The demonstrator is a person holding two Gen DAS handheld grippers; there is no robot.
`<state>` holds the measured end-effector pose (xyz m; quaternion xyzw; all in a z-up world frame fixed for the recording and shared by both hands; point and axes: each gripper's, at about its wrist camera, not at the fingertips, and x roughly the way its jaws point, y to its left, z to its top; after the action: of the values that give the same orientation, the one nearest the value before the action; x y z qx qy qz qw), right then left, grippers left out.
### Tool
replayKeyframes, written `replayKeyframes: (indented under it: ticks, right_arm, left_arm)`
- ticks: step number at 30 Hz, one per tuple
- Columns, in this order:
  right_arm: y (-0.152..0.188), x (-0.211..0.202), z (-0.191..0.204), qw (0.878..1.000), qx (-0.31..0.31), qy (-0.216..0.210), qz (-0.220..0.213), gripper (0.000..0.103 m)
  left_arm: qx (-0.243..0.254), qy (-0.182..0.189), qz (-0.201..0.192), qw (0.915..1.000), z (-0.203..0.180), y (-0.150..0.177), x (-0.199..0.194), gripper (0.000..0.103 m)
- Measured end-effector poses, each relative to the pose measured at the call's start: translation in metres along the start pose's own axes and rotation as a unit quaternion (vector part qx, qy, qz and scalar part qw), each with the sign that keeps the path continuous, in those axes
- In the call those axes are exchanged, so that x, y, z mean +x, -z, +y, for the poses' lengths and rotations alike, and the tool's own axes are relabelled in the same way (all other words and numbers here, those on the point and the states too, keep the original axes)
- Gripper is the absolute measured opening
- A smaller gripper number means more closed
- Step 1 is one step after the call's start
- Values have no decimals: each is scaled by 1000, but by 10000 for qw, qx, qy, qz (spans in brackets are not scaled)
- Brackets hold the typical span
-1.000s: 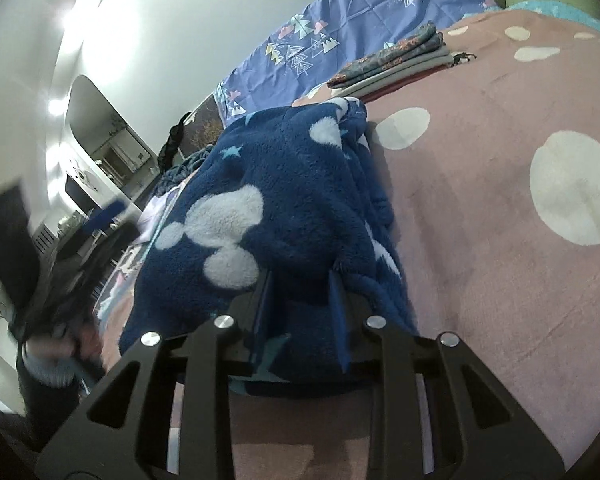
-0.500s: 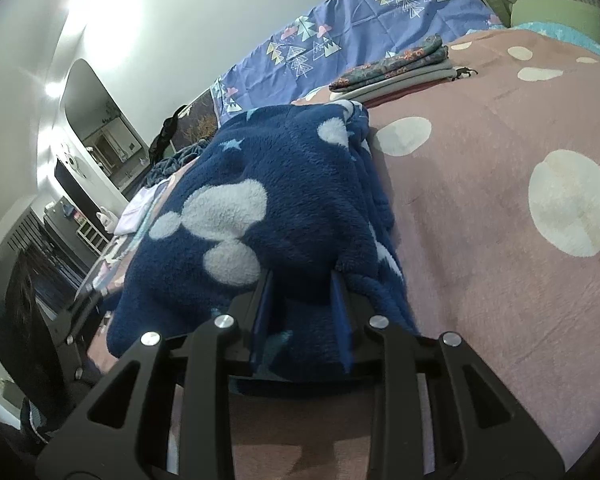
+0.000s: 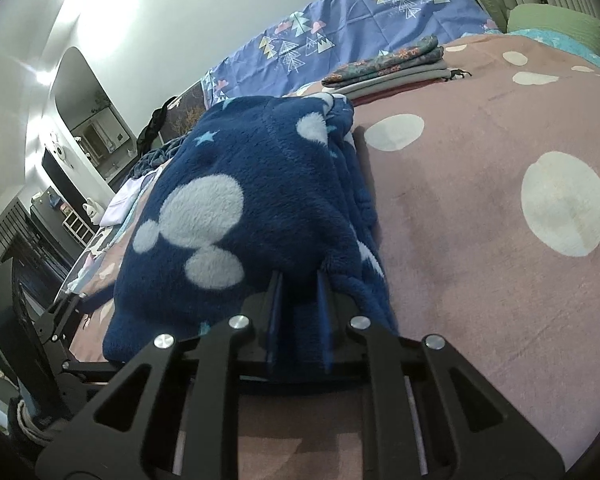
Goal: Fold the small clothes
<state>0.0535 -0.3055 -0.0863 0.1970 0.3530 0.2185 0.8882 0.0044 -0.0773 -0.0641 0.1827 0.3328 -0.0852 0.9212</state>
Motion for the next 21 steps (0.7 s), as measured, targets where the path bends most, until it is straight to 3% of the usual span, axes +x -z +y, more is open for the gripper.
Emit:
replayKeyframes:
  ticks: [1,2,4,6,8,11,13,14,17,21]
  right_arm:
    - [0,0,-1,10000,15,-25,-9,15]
    - [0,-1,-2,10000,45,-68,-19,15]
    - [0,-1,-5,9999,106,-107,-21,16]
    - [-1,-1,-7,9998,153,-136,-25,16]
    - [-1,-1,-6,9998,134,-136,-27,17]
    - [0,-1,-2,9999,53,-81,-32,17]
    - [0,-2,-1,10000,30,-58,-35,17]
    - [0,-2,-1,10000,31,-57,-34,17]
    - [1,-2,1,10000,0,-12,-31,18]
    - [1,-1,4,9999,-88,94,-3,18]
  left_arm:
    - [-59,195,41,9998,1,0,-3,63]
    - [-136,567,80,9983,2,0,-10,48]
    - [-251,1234,101,9920,4,0,-23,32]
    - [-225,1813,-137,9831,7,-4,-49,29]
    - [-125,2074,-398,9774,10,-10,-65,22]
    - [0,1767,-736,9815,13,-28,-71,22]
    - [-1,1312,-840,9878,15,-42,-53,22]
    - [-75,1263,-821,9886,18,-46,-42,22]
    - [-267,1529,-357,9872,24,-51,23,28]
    - [-189,1744,-264,9841,31,-44,39,28]
